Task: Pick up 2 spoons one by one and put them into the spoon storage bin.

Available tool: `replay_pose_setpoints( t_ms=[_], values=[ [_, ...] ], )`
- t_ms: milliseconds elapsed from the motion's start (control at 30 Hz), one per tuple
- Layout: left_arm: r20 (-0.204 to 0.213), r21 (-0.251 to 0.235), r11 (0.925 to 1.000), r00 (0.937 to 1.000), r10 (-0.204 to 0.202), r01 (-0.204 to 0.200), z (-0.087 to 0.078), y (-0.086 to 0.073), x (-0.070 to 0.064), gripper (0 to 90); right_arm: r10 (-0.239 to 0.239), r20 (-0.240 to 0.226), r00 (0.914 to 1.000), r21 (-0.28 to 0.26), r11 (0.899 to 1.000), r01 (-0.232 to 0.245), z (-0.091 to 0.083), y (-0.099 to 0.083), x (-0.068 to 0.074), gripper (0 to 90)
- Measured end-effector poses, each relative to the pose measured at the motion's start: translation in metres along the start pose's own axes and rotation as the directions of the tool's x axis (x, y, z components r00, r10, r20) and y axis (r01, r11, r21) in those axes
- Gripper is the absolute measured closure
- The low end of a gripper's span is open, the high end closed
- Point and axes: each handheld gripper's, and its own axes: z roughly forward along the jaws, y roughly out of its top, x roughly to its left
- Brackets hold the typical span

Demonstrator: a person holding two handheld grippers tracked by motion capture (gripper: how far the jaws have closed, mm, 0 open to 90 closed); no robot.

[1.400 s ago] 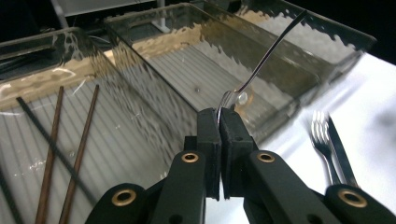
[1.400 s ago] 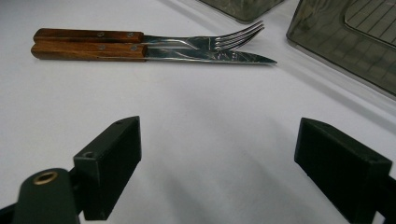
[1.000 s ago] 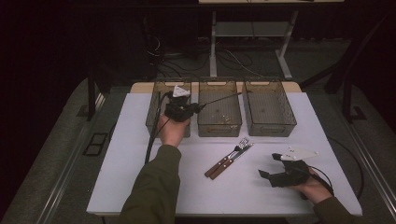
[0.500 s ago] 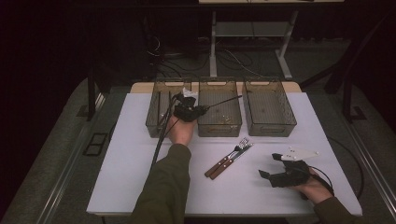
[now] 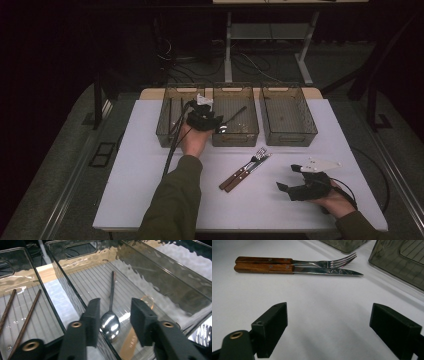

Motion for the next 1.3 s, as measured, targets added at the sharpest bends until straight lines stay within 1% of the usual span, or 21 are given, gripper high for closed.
replay_pose_setpoints(
  t_ms=[167, 333, 433, 500, 533, 567, 600, 633, 733, 767, 833, 867, 900, 967, 1000, 1033, 1100, 1167, 1200, 1267, 1300],
  values=[
    [0.029, 0.027, 0.9983, 0.9983, 0.050, -0.051, -0.007, 0.000, -0.005, 46.8, 0.000, 0.001, 1.0000, 0.001, 1.000, 0.000, 0.000, 0.000, 0.000, 14.4],
    [0.072, 0.011, 0.9972, 0.9948, 0.073, -0.074, -0.019, -0.005, -0.014, 40.4, 0.000, 0.000, 1.0000, 0.000, 1.000, 0.000, 0.000, 0.000, 0.000, 14.5],
    [0.083, 0.006, 0.9949, 0.9915, 0.100, -0.101, -0.026, -0.008, -0.017, 37.1, -0.003, 0.003, 1.0000, 0.001, 1.000, 0.003, 0.001, 0.000, 0.000, 14.4],
    [0.090, 0.008, 0.9946, 0.9907, 0.102, -0.103, -0.031, -0.012, -0.020, 35.0, -0.001, 0.003, 1.0000, 0.001, 1.000, 0.001, 0.000, 0.000, 0.000, 14.4],
    [0.099, 0.002, 0.9955, 0.9907, 0.094, -0.094, -0.033, -0.015, -0.021, 34.5, -0.001, 0.004, 1.0000, 0.001, 1.000, 0.001, 0.000, 0.000, 0.000, 14.4],
    [0.108, 0.001, 0.9952, 0.9894, 0.098, -0.098, -0.036, -0.017, -0.021, 33.8, 0.000, 0.004, 1.0000, 0.001, 1.000, 0.000, 0.000, 0.000, 0.000, 14.4],
    [0.110, -0.014, 0.9968, 0.9907, 0.080, -0.079, -0.038, -0.020, -0.023, 32.2, 0.001, 0.005, 1.0000, 0.001, 1.000, -0.001, 0.000, 0.000, 0.000, 14.4],
    [0.114, 0.002, 0.9943, 0.9879, 0.106, -0.107, -0.042, -0.022, -0.021, 31.2, 0.000, 0.005, 1.0000, 0.002, 1.000, 0.000, 0.000, 0.000, 0.000, 14.4],
    [0.116, -0.003, 0.9946, 0.9879, 0.103, -0.103, -0.046, -0.030, -0.024, 29.5, 0.000, 0.006, 1.0000, 0.002, 1.000, 0.000, 0.000, 0.000, 0.000, 14.4],
    [0.118, 0.000, 0.9941, 0.9871, 0.108, -0.108, -0.048, -0.032, -0.023, 29.2, 0.001, 0.006, 1.0000, 0.002, 1.000, -0.001, 0.000, 0.000, 0.000, 14.4],
    [0.118, -0.003, 0.9952, 0.9881, 0.098, -0.098, -0.050, -0.037, -0.022, 28.1, 0.000, 0.008, 1.0000, 0.003, 1.000, 0.000, 0.000, 0.000, 0.000, 14.4],
    [0.117, -0.001, 0.9949, 0.9880, 0.101, -0.101, -0.052, -0.039, -0.021, 27.8, -0.001, 0.008, 1.0000, 0.002, 1.000, 0.001, 0.000, 0.000, 0.000, 14.4],
    [0.116, -0.013, 0.9955, 0.9887, 0.095, -0.094, -0.053, -0.042, -0.021, 27.4, 0.003, 0.007, 1.0000, 0.004, 1.000, -0.003, 0.000, 0.000, 0.000, 14.4],
    [0.126, -0.013, 0.9957, 0.9877, 0.092, -0.092, -0.057, -0.046, -0.021, 26.3, 0.004, 0.007, 1.0000, 0.004, 1.000, -0.004, 0.000, 0.000, -0.001, 14.4],
    [0.131, -0.022, 0.9963, 0.9877, 0.086, -0.083, -0.059, -0.049, -0.022, 26.2, 0.005, 0.008, 1.0000, 0.005, 1.000, -0.005, 0.000, 0.000, -0.001, 14.4],
    [0.135, -0.015, 0.9956, 0.9864, 0.094, -0.093, -0.061, -0.051, -0.022, 25.9, 0.013, 0.005, 0.9999, 0.010, 1.000, -0.013, 0.000, 0.000, 0.000, 14.4],
    [0.130, -0.015, 0.9955, 0.9869, 0.095, -0.094, -0.064, -0.056, -0.024, 25.5, 0.000, 0.010, 0.9999, 0.002, 1.000, -0.001, 0.001, 0.000, -0.002, 14.4],
    [0.131, -0.006, 0.9938, 0.9852, 0.111, -0.111, -0.066, -0.061, -0.024, 25.4, 0.000, 0.009, 1.0000, 0.002, 1.000, 0.000, 0.001, 0.000, -0.001, 14.4],
    [0.130, -0.005, 0.9940, 0.9855, 0.109, -0.109, -0.067, -0.064, -0.025, 25.1, -0.001, 0.010, 1.0000, 0.001, 1.000, 0.001, 0.001, 0.000, -0.001, 14.4],
    [0.146, -0.007, 0.9942, 0.9834, 0.107, -0.108, -0.068, -0.069, -0.026, 25.0, -0.001, 0.009, 1.0000, 0.001, 1.000, 0.001, 0.001, 0.000, -0.001, 14.4],
    [0.147, -0.009, 0.9942, 0.9833, 0.107, -0.107, -0.069, -0.071, -0.027, 24.6, 0.001, 0.010, 1.0000, 0.002, 1.000, -0.001, 0.001, 0.000, -0.001, 14.4]
  ],
)
